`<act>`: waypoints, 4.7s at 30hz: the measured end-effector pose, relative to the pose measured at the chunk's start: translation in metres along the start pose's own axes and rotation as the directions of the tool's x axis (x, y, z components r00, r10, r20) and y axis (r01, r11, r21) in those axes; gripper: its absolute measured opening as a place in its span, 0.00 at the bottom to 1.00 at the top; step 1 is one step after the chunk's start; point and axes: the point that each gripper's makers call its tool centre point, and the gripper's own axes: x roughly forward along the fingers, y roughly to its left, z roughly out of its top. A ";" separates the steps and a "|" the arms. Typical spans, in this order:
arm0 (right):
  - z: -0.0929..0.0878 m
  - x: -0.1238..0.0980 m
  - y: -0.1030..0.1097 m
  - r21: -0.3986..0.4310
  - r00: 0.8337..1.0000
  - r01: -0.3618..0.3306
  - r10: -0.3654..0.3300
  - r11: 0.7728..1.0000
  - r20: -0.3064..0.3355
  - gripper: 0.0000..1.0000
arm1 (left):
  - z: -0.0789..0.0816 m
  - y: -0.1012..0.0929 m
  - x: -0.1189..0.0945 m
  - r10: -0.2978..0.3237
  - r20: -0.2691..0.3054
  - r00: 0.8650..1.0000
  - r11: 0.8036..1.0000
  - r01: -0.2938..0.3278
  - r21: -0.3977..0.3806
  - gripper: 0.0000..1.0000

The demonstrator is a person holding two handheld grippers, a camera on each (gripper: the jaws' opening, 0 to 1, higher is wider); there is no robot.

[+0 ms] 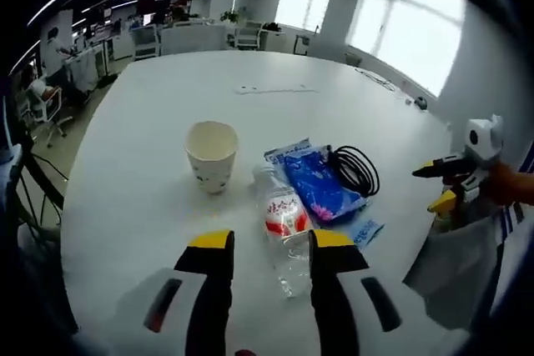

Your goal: Arrange the tabletop items into an orderly group along one side of the table until the central work area is clear of visible clutter.

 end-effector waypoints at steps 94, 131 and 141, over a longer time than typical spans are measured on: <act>-0.006 -0.010 -0.022 0.037 0.999 0.037 -0.037 0.999 -0.005 0.59 | -0.050 -0.001 0.047 0.050 -0.358 0.932 0.997 -0.070 -0.042 0.36; -0.005 -0.013 -0.024 0.038 0.999 0.043 -0.043 0.998 0.001 0.58 | -0.049 -0.002 0.053 0.086 -0.310 0.947 0.996 -0.076 0.043 0.38; -0.003 -0.011 -0.019 0.031 0.999 0.033 -0.034 0.999 0.002 0.58 | -0.037 0.002 0.038 0.098 -0.225 0.970 0.995 -0.097 0.015 0.38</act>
